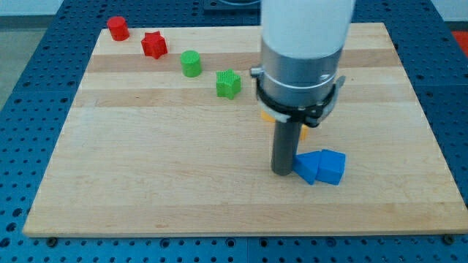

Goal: Push the blue triangle below the yellow hexagon

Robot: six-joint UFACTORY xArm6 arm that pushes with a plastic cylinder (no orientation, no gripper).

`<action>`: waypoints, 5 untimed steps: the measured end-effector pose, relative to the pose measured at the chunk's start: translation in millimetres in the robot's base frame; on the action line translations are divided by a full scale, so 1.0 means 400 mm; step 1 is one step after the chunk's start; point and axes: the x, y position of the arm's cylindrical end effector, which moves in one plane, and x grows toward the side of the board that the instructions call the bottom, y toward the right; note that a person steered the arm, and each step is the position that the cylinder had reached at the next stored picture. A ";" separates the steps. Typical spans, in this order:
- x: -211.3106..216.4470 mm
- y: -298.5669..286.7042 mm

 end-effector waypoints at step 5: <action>0.068 0.094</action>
